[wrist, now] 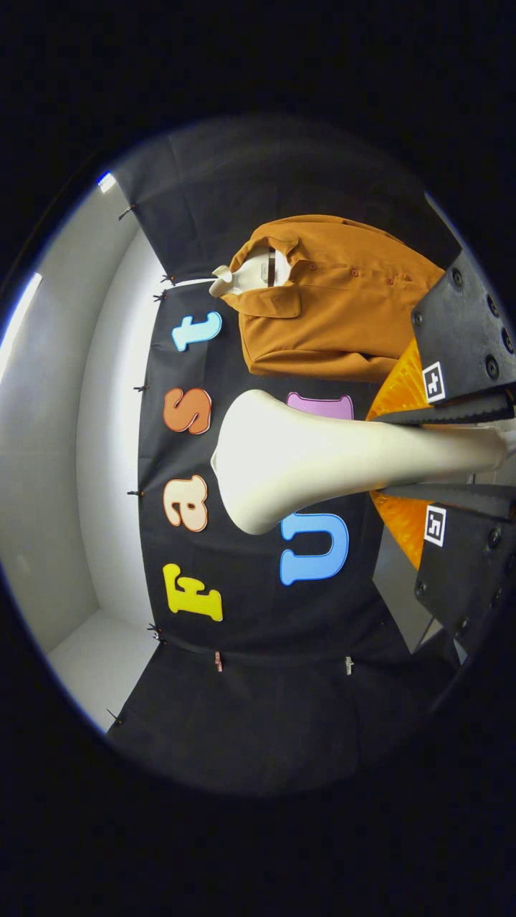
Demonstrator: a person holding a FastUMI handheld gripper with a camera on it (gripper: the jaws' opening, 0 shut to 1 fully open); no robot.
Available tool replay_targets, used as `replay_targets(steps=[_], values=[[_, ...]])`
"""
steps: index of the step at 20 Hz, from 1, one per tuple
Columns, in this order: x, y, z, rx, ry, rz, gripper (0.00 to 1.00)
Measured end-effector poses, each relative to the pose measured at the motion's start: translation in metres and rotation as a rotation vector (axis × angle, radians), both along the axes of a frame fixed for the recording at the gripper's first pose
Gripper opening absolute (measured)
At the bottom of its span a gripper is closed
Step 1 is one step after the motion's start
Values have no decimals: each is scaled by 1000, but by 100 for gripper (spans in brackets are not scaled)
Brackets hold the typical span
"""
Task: Iron the clothes twice with a garment steamer, once on the left side and once on the right side.
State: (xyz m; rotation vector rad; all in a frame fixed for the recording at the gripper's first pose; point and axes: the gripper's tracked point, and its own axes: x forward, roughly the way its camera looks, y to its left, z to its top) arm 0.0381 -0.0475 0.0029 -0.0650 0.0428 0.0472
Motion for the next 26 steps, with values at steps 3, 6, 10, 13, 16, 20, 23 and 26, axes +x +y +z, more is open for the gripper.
replay_targets(steps=[3, 6, 10, 13, 16, 20, 23, 26], values=[[-3, 7, -1, -6, 8, -8, 37], [-6, 8, 1, -14, -3, -17, 37], [-7, 10, 3, -25, -5, -14, 37], [-8, 10, 4, -24, -7, -16, 37], [-9, 11, 5, -25, -8, -19, 37], [-9, 13, 5, -33, -4, -26, 37], [-10, 14, 5, -40, -8, -27, 37], [-9, 16, 4, -47, -8, -27, 37]])
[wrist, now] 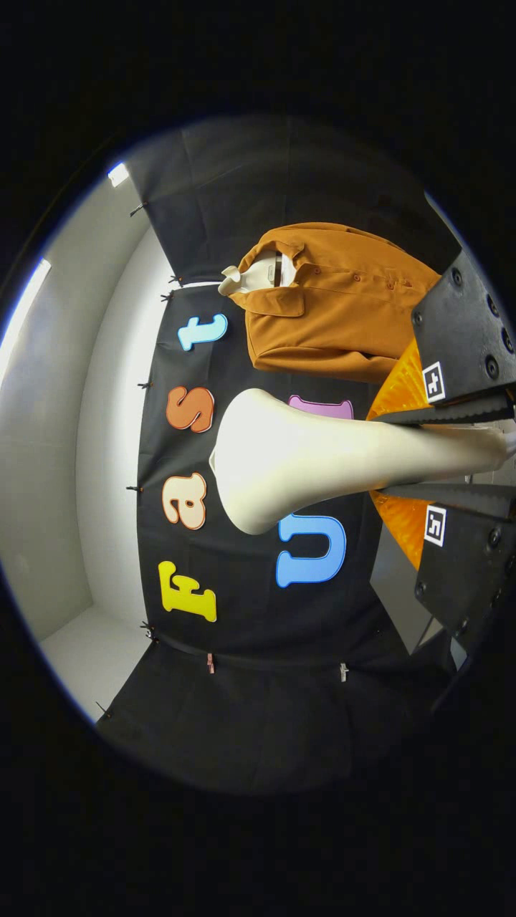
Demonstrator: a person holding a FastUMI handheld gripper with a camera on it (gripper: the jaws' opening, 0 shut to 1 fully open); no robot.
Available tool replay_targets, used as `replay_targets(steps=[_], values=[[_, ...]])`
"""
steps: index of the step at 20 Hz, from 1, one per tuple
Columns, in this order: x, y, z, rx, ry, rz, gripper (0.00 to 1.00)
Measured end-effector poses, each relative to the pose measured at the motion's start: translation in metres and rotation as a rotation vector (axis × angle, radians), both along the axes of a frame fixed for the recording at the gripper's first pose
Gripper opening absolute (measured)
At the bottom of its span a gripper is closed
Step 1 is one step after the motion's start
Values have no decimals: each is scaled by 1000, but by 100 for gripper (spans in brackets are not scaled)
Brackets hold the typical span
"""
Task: Iron the clothes twice with a garment steamer, once on the left side and once on the right side.
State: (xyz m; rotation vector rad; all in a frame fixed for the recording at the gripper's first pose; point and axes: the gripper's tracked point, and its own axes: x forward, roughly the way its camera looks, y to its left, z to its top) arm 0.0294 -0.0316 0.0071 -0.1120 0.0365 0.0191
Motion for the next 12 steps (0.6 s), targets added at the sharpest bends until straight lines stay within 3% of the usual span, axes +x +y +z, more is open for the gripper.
replay_targets(steps=[12], values=[[6, 7, -3, -17, 0, -2, 37]])
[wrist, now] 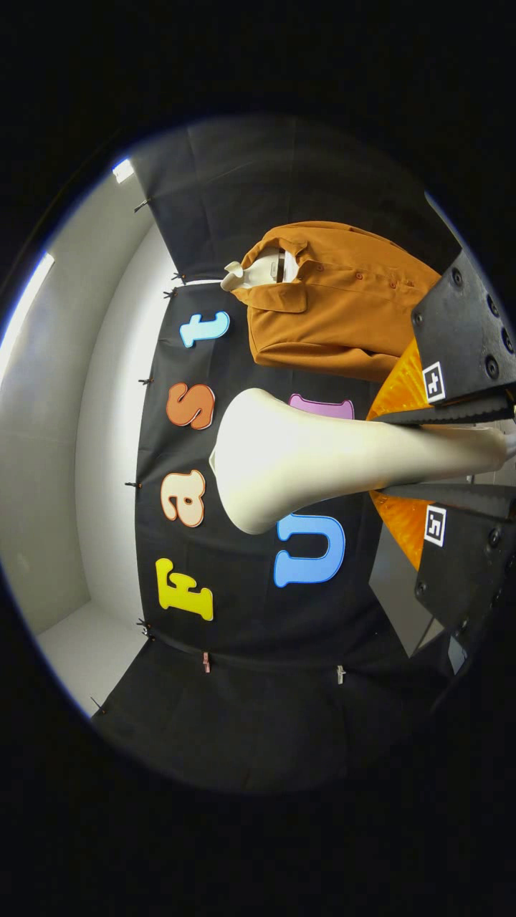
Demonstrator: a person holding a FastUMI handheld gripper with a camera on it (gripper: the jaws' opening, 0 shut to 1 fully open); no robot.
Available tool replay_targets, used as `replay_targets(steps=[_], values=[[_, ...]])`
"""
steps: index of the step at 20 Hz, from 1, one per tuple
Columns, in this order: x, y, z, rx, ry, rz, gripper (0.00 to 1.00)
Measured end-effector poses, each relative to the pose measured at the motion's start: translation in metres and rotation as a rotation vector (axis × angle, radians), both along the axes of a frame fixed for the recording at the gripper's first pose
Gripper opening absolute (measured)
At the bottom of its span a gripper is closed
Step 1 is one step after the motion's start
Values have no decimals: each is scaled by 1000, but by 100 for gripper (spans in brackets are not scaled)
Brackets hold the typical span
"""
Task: Iron the clothes twice with a garment steamer, once on the left side and once on the right side.
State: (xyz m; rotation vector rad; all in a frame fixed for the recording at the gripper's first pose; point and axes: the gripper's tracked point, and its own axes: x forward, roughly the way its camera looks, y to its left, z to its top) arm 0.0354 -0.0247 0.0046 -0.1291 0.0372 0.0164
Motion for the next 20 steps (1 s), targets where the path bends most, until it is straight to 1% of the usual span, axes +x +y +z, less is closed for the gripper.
replay_targets(steps=[20], values=[[5, -3, -5, -3, 10, -10, 37]])
